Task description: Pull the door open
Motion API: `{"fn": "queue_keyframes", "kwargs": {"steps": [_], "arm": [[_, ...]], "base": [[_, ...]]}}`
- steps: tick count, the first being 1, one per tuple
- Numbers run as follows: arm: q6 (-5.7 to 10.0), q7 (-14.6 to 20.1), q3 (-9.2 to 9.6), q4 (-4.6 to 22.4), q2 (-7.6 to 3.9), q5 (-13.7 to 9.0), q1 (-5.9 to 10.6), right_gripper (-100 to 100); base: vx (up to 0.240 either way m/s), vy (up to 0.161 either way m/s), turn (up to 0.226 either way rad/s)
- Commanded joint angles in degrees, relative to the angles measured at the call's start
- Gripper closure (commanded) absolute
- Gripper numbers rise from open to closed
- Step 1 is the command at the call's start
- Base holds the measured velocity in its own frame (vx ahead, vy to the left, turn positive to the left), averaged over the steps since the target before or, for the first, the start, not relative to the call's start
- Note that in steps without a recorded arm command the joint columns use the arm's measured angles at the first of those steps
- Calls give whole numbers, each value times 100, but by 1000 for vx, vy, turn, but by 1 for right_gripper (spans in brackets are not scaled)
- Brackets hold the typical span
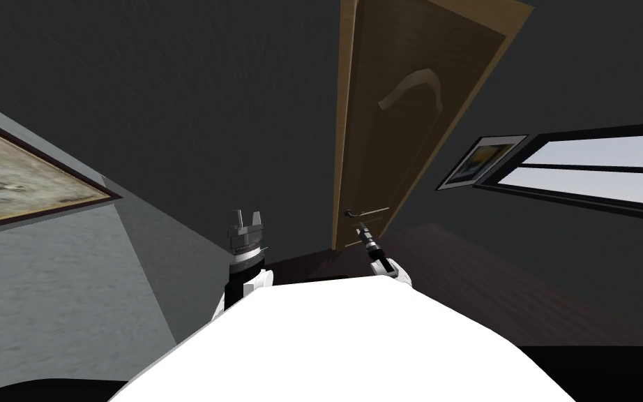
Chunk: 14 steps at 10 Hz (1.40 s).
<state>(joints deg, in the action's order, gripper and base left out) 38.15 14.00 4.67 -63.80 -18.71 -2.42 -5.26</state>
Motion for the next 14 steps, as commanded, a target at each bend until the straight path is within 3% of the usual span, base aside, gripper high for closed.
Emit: {"fn": "queue_keyframes", "kwargs": {"steps": [1, 4, 5, 6, 8, 9, 14], "arm": [[35, 34, 6, 159, -37, -15, 58, -100], [180, 173, 55, 836, -216, -97, 322, -100], [180, 173, 55, 864, -216, -97, 322, -100], [227, 218, 71, 1091, -274, -123, 407, -100], [267, 257, 85, 1288, -324, -146, 481, -100], [257, 242, 80, 1241, -306, -138, 470, -100], [669, 488, -309, 1746, -672, -381, 309, -100]], "base": [[27, -37, 53], [39, -64, 135], [41, -79, 85], [47, -60, 77], [49, -60, 79], [20, -26, 18], [181, 46, 217]]}}
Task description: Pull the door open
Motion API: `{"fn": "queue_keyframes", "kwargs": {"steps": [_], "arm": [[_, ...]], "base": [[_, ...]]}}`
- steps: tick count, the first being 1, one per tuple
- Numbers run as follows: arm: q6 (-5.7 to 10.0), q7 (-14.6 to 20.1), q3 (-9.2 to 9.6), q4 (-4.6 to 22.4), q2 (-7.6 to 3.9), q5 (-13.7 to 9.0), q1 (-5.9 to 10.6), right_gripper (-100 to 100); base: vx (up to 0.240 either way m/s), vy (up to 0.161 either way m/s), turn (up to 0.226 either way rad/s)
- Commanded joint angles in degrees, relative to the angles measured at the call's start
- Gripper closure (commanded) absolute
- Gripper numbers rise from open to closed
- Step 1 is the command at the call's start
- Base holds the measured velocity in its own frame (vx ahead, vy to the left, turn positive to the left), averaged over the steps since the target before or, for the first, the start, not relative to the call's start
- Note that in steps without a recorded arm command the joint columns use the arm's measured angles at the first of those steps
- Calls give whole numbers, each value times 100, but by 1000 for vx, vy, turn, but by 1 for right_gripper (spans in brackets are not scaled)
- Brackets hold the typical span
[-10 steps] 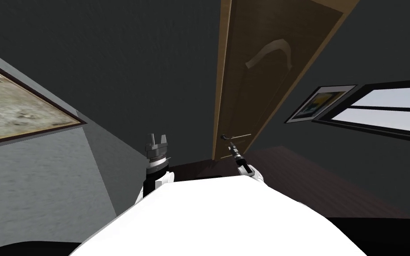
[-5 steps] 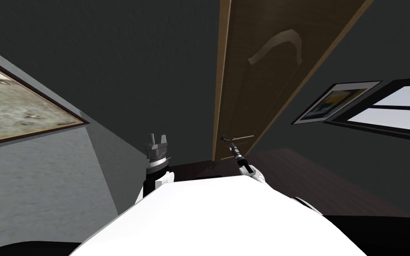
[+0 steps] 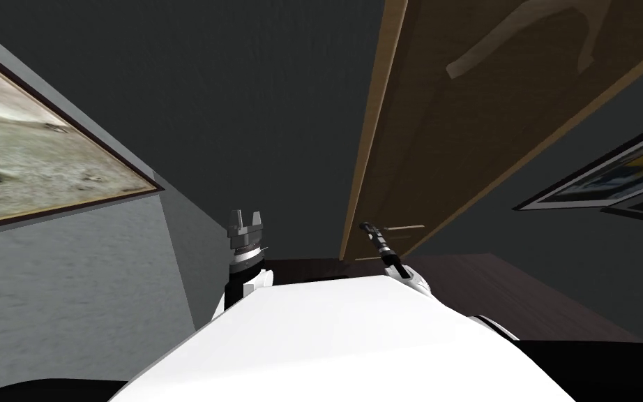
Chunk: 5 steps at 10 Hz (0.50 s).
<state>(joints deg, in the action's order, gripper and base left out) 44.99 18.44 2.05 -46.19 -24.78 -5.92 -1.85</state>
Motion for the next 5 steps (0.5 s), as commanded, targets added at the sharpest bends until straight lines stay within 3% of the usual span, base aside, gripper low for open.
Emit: {"fn": "queue_keyframes", "kwargs": {"steps": [1, 2, 3, 5], "arm": [[56, 86, -114, 71, -128, -73, -61, -100], [15, 28, -69, 44, -56, -42, -15, -100], [15, 28, -69, 44, -56, -42, -15, 100], [15, 28, -69, 44, -56, -42, -15, 100]], "base": [[191, 10, 167], [82, 1, 31], [-7, -1, -31], [-29, -2, 4]]}}
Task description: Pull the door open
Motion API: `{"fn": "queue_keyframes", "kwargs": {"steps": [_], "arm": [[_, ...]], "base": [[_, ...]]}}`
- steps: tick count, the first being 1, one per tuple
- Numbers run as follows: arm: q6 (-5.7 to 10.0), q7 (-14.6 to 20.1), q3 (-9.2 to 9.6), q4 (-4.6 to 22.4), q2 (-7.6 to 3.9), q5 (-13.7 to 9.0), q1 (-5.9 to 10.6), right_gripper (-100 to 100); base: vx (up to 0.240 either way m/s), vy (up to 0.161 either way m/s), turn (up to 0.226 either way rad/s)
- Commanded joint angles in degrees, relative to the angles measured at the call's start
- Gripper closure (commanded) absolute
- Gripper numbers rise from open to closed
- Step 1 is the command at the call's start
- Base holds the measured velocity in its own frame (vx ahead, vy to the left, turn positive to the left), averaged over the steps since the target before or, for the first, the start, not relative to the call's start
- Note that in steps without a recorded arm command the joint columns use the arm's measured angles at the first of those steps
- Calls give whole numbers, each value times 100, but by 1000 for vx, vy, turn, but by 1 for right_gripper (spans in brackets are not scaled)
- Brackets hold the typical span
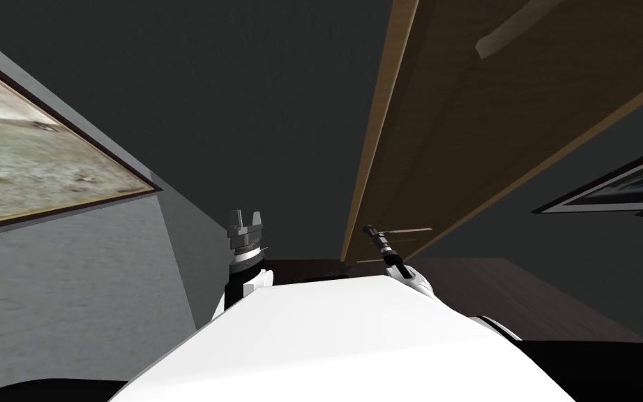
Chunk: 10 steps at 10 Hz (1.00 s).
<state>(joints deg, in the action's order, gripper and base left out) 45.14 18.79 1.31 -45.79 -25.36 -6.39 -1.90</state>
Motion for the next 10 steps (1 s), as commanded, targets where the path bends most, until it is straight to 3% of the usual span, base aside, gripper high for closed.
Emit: {"fn": "queue_keyframes", "kwargs": {"steps": [1, 3, 4, 10], "arm": [[0, -7, 5, 3, 2, 5, -11, 100], [0, -7, 5, 3, 2, 5, -11, 100], [161, 108, 72, 28, -104, 19, -112, 100], [695, 466, 282, 95, -455, 69, -433, 100]], "base": [[-16, -3, 0], [-4, 0, -2], [-105, -35, 212], [-192, -80, 159]]}}
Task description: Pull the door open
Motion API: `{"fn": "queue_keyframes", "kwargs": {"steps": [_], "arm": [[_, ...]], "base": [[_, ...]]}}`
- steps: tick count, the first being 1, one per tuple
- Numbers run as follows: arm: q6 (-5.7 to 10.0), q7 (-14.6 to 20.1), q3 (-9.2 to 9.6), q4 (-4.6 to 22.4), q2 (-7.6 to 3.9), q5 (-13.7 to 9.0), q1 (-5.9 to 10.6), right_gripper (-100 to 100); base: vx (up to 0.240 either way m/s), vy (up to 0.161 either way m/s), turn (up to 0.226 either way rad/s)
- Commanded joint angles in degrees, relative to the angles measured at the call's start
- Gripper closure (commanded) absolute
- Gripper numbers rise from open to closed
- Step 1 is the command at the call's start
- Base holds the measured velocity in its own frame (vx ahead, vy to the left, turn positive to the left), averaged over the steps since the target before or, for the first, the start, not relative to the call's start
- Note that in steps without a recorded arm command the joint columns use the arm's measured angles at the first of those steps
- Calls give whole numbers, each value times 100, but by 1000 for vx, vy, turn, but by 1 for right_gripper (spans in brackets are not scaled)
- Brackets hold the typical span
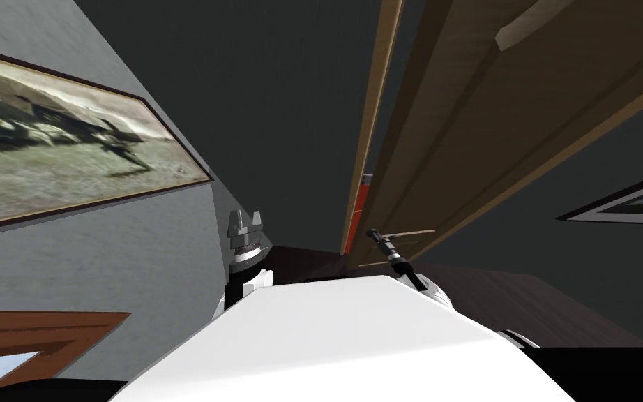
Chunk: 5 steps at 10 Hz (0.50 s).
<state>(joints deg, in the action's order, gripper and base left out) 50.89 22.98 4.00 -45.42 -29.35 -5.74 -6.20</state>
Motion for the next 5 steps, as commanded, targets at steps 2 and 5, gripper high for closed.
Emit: {"fn": "queue_keyframes", "kwargs": {"steps": [2, 5], "arm": [[309, 173, 88, 81, -181, 22, -117, 100], [351, 222, 138, 14, -211, 34, -196, 100]], "base": [[-171, -85, 165], [-138, -49, 97]]}}
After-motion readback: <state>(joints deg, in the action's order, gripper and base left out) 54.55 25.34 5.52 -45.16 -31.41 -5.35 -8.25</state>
